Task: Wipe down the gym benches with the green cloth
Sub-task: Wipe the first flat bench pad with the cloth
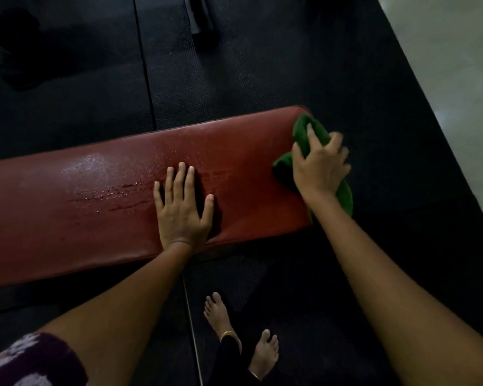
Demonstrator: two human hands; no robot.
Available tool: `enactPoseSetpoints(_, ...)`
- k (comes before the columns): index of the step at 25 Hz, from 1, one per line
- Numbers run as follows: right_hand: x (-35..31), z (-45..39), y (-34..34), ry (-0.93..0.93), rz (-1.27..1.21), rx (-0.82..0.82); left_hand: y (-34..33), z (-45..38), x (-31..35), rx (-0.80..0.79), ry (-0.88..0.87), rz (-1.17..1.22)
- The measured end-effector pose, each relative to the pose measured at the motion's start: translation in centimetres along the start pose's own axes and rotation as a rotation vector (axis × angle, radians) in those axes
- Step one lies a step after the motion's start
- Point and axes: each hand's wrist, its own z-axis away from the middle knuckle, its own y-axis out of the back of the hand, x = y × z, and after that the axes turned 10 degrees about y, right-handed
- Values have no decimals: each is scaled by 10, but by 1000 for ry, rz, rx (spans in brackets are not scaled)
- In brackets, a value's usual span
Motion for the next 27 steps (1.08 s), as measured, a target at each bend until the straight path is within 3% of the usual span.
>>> enactPoseSetpoints(3,-35,-16,-8,53,94,-55,-1,0,-3,7,-6,4)
enactPoseSetpoints(7,-66,36,-25,510,194,-200,-2,3,-4,14,-10,-6)
enactPoseSetpoints(9,-52,13,-19,639,243,-223,-2,4,-2,17,-10,-5)
enactPoseSetpoints(11,-34,-29,-9,481,251,-219,-2,3,-1,16,-8,2)
enactPoseSetpoints(14,-14,-65,2,12,-5,-246,-2,3,-1,7,-4,17)
enactPoseSetpoints(15,-15,-61,2,-11,24,-235,-2,3,0,7,-4,16)
enactPoseSetpoints(18,-40,-24,-8,169,222,-193,-2,2,-1,-5,-10,6)
enactPoseSetpoints(23,-42,76,-26,571,298,-154,-1,3,-7,3,-15,6)
enactPoseSetpoints(25,-3,100,-19,627,345,-108,-2,3,-4,-3,-13,16)
enactPoseSetpoints(27,28,94,-7,532,326,-71,-3,2,0,-8,-10,23)
